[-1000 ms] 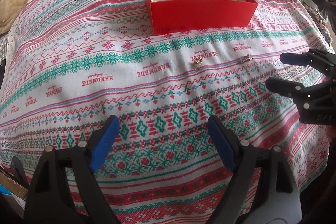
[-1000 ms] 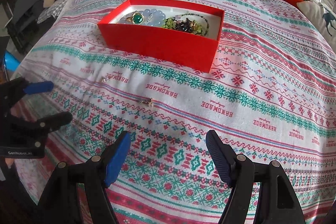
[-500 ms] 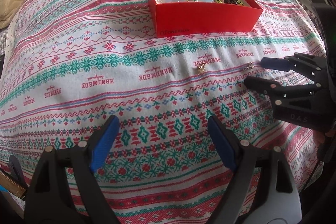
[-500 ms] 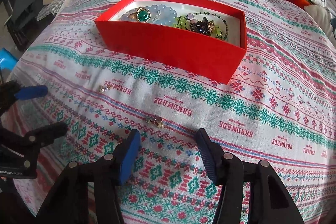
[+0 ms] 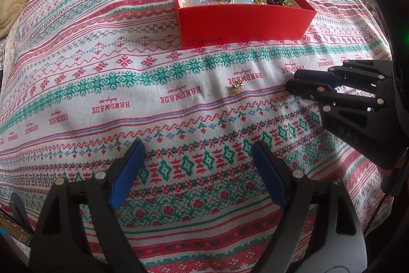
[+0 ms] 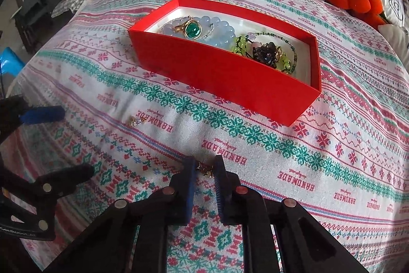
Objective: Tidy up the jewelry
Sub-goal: 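Grasp a small gold earring with the right tool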
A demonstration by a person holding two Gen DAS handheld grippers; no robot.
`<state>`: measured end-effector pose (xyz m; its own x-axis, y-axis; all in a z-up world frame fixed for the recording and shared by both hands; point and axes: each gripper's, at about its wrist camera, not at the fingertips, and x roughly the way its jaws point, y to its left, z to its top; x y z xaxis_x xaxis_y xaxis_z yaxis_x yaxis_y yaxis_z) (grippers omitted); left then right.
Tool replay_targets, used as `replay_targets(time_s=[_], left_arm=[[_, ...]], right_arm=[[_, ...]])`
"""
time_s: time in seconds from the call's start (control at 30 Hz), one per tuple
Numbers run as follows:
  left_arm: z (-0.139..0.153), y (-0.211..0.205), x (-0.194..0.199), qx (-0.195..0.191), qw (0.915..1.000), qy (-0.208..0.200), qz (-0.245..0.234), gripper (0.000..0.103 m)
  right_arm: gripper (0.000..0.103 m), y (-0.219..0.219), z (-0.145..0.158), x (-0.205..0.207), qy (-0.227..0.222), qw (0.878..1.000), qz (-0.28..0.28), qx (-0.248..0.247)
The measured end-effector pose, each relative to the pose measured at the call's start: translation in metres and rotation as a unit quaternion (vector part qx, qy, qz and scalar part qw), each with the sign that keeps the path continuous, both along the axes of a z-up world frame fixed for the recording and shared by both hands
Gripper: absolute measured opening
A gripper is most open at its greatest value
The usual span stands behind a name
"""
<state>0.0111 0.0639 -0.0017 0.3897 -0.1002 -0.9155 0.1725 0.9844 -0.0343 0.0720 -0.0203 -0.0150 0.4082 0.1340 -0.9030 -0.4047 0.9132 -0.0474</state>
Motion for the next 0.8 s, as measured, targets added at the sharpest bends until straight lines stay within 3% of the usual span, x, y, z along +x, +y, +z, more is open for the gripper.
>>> replay_targets(time_s=[0.37, 0.57, 0.73, 0.8], left_arm=[[0.001, -0.002, 0.002, -0.007, 1.0, -0.004, -0.003, 0.086], [0.003, -0.003, 0.006, -0.03, 0.9993, -0.017, -0.013, 0.084], [-0.002, -0.015, 0.015, -0.064, 0.9974, -0.013, -0.031, 0.054], [-0.004, -0.021, 0.019, -0.067, 0.997, -0.013, -0.036, 0.048]], right_arm=[[0.008, -0.009, 0.012, -0.005, -0.001, 1.0, -0.003, 0.02], [0.007, -0.02, 0.023, -0.012, -0.006, 0.999, -0.009, 0.033], [0.008, -0.031, 0.027, -0.015, -0.005, 0.999, -0.019, 0.037], [0.008, -0.034, 0.028, -0.016, -0.003, 0.999, -0.022, 0.038]])
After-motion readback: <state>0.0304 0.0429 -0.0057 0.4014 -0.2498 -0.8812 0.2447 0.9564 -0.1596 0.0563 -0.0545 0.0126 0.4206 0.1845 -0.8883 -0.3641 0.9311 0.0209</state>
